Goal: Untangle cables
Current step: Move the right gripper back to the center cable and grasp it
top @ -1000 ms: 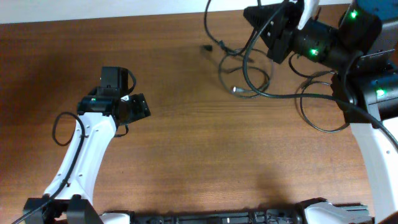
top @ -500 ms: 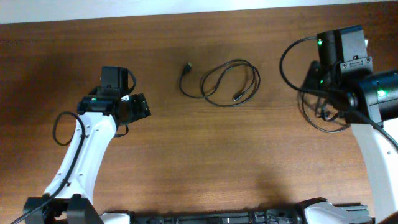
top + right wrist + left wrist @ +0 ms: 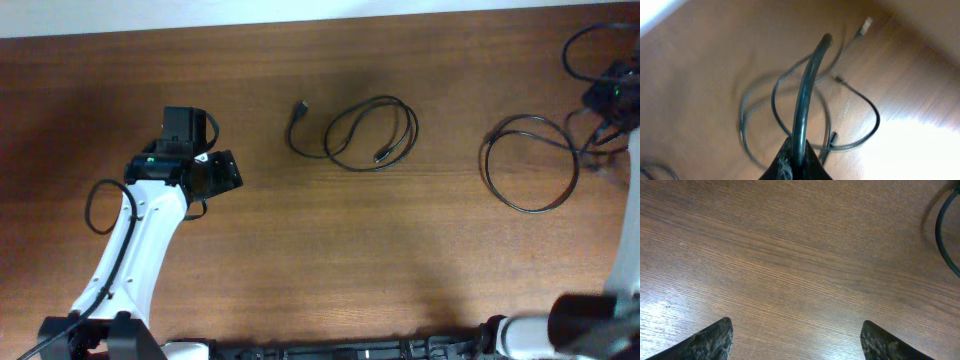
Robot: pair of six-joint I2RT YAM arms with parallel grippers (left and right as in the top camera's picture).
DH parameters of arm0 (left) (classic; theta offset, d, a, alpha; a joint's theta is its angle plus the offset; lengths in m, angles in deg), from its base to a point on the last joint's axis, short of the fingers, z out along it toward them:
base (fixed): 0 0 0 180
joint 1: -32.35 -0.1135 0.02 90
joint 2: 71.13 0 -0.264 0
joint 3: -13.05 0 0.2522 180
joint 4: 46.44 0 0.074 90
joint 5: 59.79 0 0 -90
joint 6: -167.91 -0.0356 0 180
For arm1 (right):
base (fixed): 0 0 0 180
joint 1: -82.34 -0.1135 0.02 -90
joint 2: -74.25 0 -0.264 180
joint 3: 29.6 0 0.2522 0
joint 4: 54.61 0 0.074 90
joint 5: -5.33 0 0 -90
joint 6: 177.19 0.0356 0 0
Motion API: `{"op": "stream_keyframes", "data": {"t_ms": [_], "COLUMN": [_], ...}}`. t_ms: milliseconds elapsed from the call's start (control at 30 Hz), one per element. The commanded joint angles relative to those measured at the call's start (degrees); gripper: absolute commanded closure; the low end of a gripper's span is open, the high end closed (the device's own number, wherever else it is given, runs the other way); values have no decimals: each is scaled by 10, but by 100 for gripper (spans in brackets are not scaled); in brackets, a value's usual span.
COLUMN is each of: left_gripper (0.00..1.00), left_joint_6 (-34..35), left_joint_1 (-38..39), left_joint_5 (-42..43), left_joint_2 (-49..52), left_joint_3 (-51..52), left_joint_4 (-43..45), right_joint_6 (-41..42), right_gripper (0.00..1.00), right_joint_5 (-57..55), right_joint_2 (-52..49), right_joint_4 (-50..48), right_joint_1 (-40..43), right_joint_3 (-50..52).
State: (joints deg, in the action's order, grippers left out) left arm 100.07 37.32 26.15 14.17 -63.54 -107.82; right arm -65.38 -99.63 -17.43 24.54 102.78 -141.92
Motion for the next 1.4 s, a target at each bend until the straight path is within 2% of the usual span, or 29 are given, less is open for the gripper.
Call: {"op": "stream_keyframes", "data": {"t_ms": [0, 33, 67, 100, 167, 233, 300, 433, 633, 700, 733, 767, 900, 933, 1000, 1067, 1100, 1233, 1300, 1367], "left_gripper": [18, 18, 18, 18, 18, 18, 18, 18, 18, 18, 18, 18, 18, 18, 18, 18, 14, 14, 14, 13], "left_joint_6": [6, 6, 6, 6, 6, 6, 6, 6, 6, 6, 6, 6, 6, 6, 6, 6, 6, 6, 6, 6], "left_joint_1": [0, 0, 0, 0, 0, 0, 0, 0, 0, 0, 0, 0, 0, 0, 0, 0, 0, 0, 0, 0], "left_joint_5": [2, 2, 2, 2, 2, 2, 2, 4, 13, 13, 13, 13, 13, 13, 13, 13, 13, 13, 13, 13], "left_joint_2": [4, 4, 4, 4, 4, 4, 4, 4, 4, 4, 4, 4, 4, 4, 4, 4, 4, 4, 4, 4], "left_joint_3": [0, 0, 0, 0, 0, 0, 0, 0, 0, 0, 0, 0, 0, 0, 0, 0, 0, 0, 0, 0], "left_joint_4": [0, 0, 0, 0, 0, 0, 0, 0, 0, 0, 0, 0, 0, 0, 0, 0, 0, 0, 0, 0], "right_joint_6": [-6, -6, -6, -6, -30, -107, -165, -186, -184, -183, -166, -120, 53, 67, 68, 68, 68, 68, 68, 68], "right_gripper": [79, 36, 21, 17, 15, 15, 15, 15, 15, 16, 17, 20, 21, 21, 23, 24, 24, 24, 24, 30], "right_joint_5": [69, 74, 89, 121, 191, 317, 381, 383, 268, 267, 266, 265, 265, 265, 245, 170, 139, 55, 46, 46], "right_joint_2": [-68, -91, -110, -136, -164, -181, -181, -182, -184, -184, -184, -184, -184, -184, -184, -184, -184, -184, -186, -188], "right_joint_4": [48, 62, 72, 87, 96, 95, 88, 31, -88, -119, -142, -167, -264, -282, -299, -294, -291, -290, -297, -297], "right_joint_1": [18, 18, 17, 17, 17, 10, -12, -113, -261, -292, -312, -330, -382, -392, -408, -410, -408, -384, -358, -346], "right_joint_3": [-1, -1, -1, -1, -1, -1, -1, -1, 28, 45, 61, 80, 145, 155, 165, 166, 166, 166, 167, 167]}}
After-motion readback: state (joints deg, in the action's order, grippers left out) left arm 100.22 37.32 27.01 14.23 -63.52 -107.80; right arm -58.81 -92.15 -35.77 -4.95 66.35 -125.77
